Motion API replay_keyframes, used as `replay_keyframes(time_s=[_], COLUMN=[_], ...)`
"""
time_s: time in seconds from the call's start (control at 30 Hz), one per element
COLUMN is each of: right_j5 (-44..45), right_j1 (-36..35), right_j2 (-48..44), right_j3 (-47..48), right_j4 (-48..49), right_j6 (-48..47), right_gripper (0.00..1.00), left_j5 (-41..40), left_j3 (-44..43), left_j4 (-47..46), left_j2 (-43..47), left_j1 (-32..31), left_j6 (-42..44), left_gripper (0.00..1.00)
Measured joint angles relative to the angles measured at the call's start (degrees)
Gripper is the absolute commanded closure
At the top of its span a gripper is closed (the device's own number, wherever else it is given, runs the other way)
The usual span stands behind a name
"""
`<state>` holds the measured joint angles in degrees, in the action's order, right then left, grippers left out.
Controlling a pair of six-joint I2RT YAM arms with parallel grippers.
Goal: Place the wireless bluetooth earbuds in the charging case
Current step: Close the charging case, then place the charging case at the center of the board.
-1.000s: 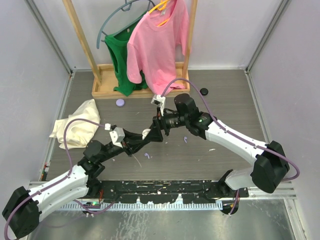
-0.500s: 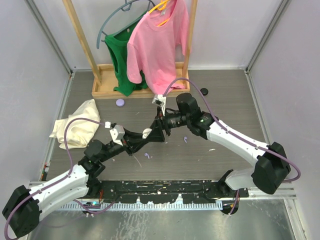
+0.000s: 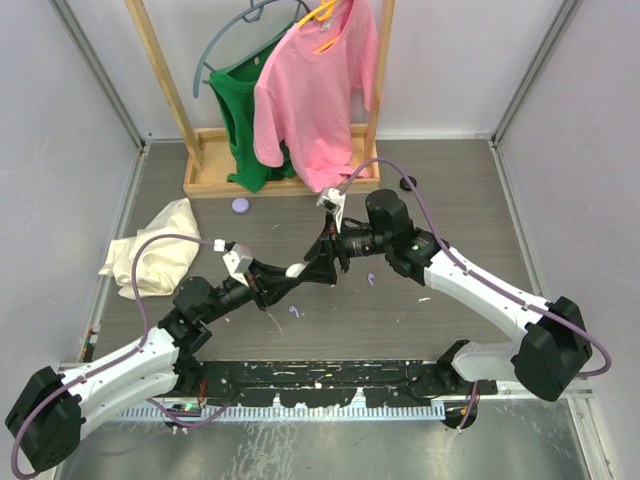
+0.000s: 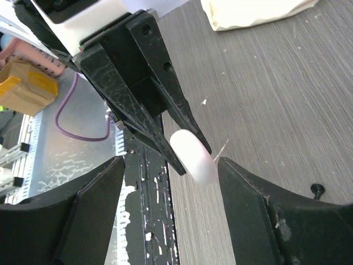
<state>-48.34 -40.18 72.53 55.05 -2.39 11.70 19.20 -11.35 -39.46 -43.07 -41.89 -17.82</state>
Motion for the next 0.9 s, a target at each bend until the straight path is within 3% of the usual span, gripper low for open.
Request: replay_keyframes(time_s=[0.3,0.5,0.8,0.9], right_j5=[9.2,20.2,39.9,47.0], right_j1=[1.2,2.8,4.7,4.7], right_j2=[-4.8,-8.0,-17.7,-22.4], right_j3=[-5.9,-10.5,-18.7,-21.8], right_j4=[0.7,0.9,0.0,-0.7], right_j6=[-0.9,0.9,5.1,5.9], right_gripper=[0.19,0.14,0.00,0.00], left_j5=[-2.4,-4.4,-5.7,-5.5], left_j3=[-3.3,-7.7,-17.6,-20.5], left_j4=[6.7,12.7,20.4,21.3], left_j2=[-1.6,-5.5,-18.6,-23.7], left_j1=[0.0,0.0,1.2,2.1], left_j6=[-2.8,-4.7,-8.8,-10.3], left_gripper=[1.00,1.00,0.99,0.97])
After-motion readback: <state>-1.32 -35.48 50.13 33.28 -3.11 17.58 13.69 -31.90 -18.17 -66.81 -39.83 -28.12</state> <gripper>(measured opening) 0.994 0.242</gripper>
